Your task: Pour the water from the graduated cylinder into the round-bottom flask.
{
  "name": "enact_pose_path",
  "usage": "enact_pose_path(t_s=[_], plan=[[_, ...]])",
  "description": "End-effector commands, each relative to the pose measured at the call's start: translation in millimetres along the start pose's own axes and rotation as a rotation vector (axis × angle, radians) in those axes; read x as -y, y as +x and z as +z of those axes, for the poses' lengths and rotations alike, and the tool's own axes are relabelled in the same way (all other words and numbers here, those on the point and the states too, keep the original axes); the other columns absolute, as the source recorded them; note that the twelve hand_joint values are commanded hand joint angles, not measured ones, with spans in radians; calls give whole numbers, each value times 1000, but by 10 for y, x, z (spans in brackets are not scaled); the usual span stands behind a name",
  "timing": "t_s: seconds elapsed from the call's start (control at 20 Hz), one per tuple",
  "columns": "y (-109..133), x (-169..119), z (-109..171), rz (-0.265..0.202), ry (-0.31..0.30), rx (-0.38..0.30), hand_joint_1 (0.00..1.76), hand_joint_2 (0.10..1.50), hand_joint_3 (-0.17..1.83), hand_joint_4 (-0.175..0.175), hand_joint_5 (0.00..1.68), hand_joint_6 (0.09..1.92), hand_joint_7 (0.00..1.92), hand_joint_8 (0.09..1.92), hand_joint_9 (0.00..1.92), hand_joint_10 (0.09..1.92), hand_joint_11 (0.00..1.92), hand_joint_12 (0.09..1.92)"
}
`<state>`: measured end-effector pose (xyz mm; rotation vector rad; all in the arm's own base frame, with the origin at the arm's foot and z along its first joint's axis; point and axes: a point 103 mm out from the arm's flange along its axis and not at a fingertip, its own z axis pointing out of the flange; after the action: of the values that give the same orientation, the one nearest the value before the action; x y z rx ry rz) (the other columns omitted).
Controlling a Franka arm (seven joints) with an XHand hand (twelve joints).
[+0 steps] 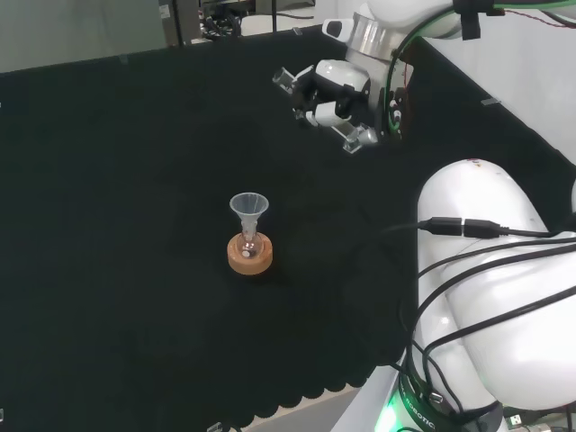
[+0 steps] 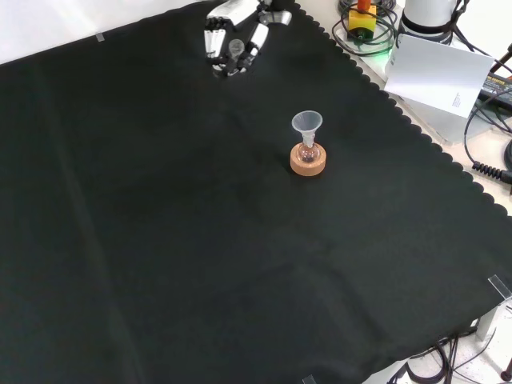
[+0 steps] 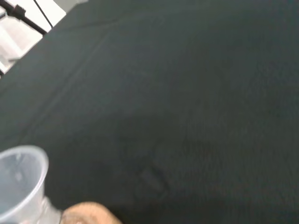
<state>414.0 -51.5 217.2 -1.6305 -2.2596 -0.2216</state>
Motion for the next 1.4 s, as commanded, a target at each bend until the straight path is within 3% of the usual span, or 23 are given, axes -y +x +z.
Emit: enact_pose_path(t_s=[0.05,0.65,1.4], plan=[[85,398,172,28,102,43,1100,1241,-2,-175,762,1335,1019,624,1292,244,1174,822],[125,590,376,38,280,171,1101,1239,-2,-175,766,1330,1022,617,1294,235,1164,819],[276,620,462,56,451,269,1101,1238,-2,-175,769,1326,1023,611,1295,225,1163,823]])
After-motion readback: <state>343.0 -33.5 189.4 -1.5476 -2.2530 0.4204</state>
